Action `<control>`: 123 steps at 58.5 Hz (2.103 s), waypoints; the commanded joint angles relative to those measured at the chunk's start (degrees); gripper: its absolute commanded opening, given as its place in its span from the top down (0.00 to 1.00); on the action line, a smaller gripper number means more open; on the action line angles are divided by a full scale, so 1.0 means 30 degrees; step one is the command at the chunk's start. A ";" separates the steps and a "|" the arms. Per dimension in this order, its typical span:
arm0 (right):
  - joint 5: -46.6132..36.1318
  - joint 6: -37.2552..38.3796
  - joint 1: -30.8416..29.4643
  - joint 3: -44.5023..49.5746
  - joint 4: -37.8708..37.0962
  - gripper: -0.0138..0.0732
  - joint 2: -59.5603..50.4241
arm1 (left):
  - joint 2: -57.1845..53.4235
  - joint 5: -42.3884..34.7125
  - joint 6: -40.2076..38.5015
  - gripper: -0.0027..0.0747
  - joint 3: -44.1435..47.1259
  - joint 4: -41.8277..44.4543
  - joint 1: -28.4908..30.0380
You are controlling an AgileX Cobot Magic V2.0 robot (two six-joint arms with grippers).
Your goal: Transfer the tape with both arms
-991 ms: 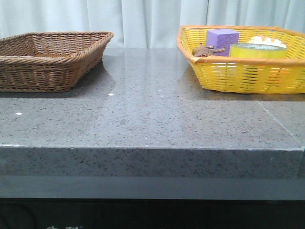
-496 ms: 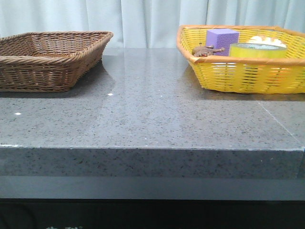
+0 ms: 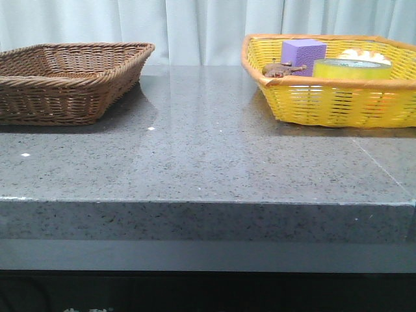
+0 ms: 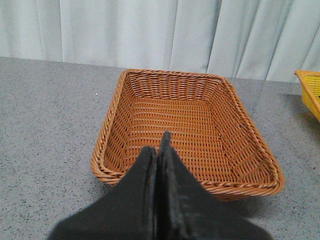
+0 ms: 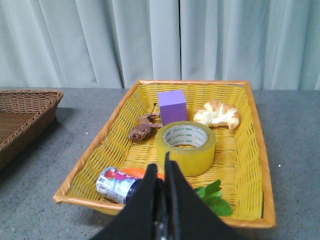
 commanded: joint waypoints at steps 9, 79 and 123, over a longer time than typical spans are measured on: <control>-0.1216 -0.0051 -0.0067 -0.0697 0.0237 0.48 0.0347 | 0.0139 -0.1616 -0.0102 0.59 -0.0708 -0.0010 -0.0073; 0.4951 0.3131 -0.3112 -1.5213 -0.0524 0.10 1.8908 | 0.0139 -0.1573 -0.0102 0.16 -0.0671 -0.0010 -0.0073; 0.6294 0.3145 -0.2000 -2.1329 -0.2208 0.21 2.6621 | 0.0139 -0.1573 -0.0102 0.16 -0.0671 -0.0010 -0.0073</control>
